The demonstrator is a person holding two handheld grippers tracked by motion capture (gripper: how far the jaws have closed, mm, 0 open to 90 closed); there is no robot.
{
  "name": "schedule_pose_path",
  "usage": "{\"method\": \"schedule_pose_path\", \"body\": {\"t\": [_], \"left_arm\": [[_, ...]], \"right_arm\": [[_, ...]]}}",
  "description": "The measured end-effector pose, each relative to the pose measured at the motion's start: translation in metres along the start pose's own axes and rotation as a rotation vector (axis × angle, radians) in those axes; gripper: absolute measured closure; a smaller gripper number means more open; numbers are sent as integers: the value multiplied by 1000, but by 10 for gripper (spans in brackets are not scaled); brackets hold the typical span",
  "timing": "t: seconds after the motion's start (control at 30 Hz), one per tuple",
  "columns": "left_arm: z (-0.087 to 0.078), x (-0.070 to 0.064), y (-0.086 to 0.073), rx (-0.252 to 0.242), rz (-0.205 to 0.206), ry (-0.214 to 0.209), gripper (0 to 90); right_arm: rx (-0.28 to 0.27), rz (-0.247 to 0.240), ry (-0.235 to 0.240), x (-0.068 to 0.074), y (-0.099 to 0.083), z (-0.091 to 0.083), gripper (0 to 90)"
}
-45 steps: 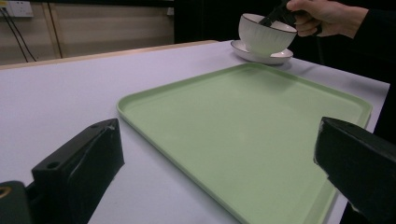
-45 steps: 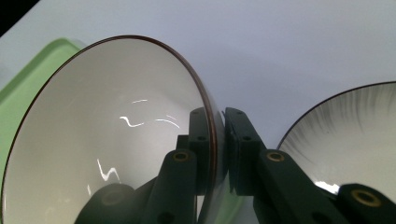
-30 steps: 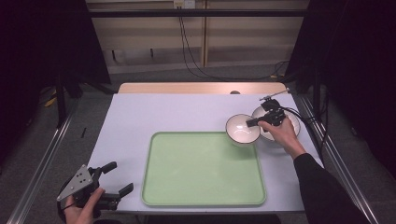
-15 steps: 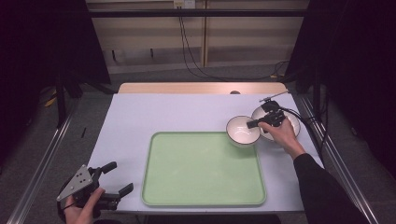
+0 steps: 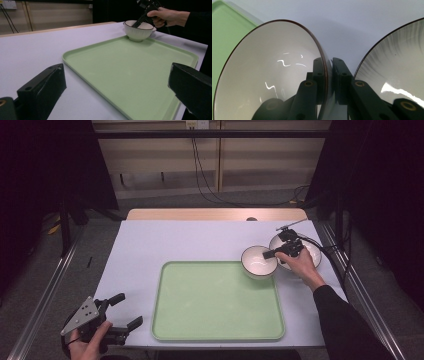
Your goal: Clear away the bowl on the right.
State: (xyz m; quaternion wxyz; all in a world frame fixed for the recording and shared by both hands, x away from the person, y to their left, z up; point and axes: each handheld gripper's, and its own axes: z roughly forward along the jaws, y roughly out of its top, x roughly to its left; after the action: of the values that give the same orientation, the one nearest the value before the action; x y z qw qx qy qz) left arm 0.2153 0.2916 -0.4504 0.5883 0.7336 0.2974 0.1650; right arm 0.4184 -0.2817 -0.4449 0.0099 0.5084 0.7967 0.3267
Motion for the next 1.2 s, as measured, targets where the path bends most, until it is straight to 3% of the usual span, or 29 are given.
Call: {"method": "schedule_pose_path", "body": {"t": [0.43,0.5,0.67,0.77,0.97,1.2], "left_arm": [[-1,0,0,0,1,0,13],[0,-1,0,-15,-16,-7,13],[0,0,0,-6,-3,-9,13],[0,-1,0,-12,-15,6,13],[0,-1,0,-8,-6,3,13],[0,-1,0,-8,-6,1,13]], "right_arm": [[4,-14,-9,0,-2,1,822],[2,-19,-15,0,-2,2,822],[20,-19,-22,2,-4,3,828],[22,-22,-22,2,-4,4,828],[3,-58,-31,4,-6,4,818],[-44,-98,-35,3,-7,7,648]]}}
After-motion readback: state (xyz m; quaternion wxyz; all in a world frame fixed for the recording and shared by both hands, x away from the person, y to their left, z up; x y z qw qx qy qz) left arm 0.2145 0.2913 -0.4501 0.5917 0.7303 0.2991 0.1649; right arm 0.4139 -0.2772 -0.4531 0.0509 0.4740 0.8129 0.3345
